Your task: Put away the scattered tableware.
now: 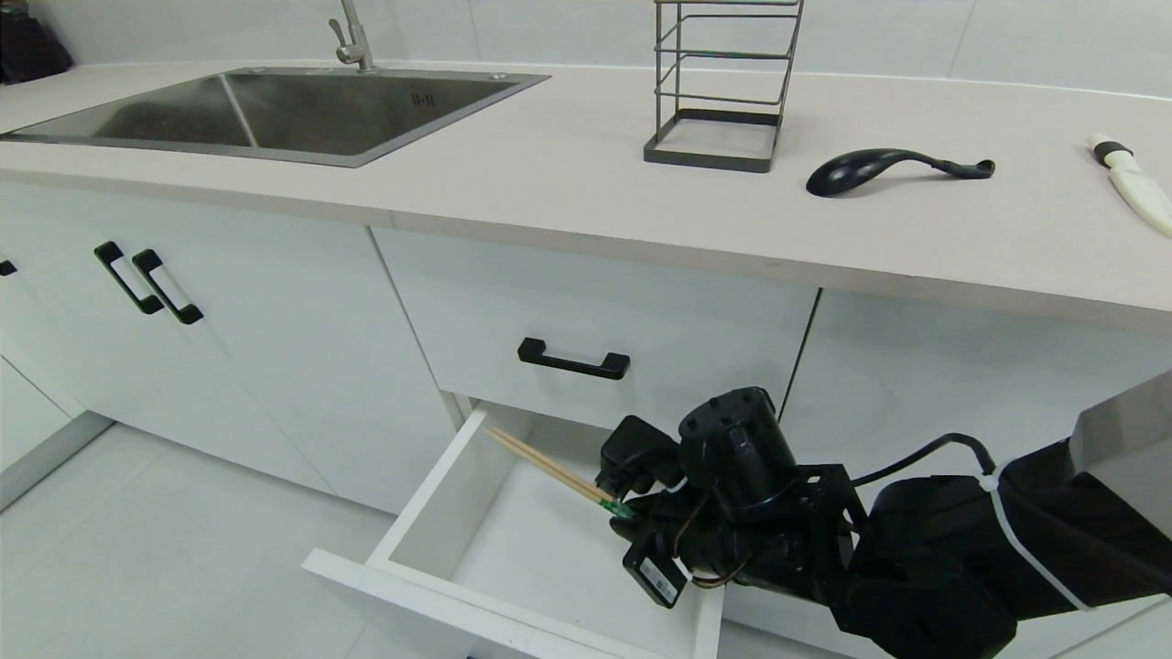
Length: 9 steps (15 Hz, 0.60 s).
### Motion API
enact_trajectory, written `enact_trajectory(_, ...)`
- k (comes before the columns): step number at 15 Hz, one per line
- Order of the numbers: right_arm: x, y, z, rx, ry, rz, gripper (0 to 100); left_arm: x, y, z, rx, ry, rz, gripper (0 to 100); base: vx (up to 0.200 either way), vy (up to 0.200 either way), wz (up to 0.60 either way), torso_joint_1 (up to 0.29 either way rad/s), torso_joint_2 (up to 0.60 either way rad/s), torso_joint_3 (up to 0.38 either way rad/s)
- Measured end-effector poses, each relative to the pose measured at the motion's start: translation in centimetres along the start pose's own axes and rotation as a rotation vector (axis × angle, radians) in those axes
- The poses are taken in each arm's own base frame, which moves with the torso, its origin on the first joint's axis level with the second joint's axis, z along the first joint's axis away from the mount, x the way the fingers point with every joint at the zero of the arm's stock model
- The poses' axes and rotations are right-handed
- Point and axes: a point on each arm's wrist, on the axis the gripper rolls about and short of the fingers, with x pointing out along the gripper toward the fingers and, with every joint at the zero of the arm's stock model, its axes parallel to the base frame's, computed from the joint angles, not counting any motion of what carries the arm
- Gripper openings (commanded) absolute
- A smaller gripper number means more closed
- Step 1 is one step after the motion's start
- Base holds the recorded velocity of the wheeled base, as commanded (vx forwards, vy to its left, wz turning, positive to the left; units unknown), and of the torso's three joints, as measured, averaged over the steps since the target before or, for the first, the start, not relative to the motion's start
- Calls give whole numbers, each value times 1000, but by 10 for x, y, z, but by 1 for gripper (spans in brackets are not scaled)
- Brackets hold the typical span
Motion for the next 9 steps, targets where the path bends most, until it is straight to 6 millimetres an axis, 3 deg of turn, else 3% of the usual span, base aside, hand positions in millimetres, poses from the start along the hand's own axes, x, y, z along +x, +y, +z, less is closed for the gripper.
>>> enact_trajectory(9,33,-4,-16,58,97,-130,0,0,0,0,0,0,0,100,0,0,0,0,0,0)
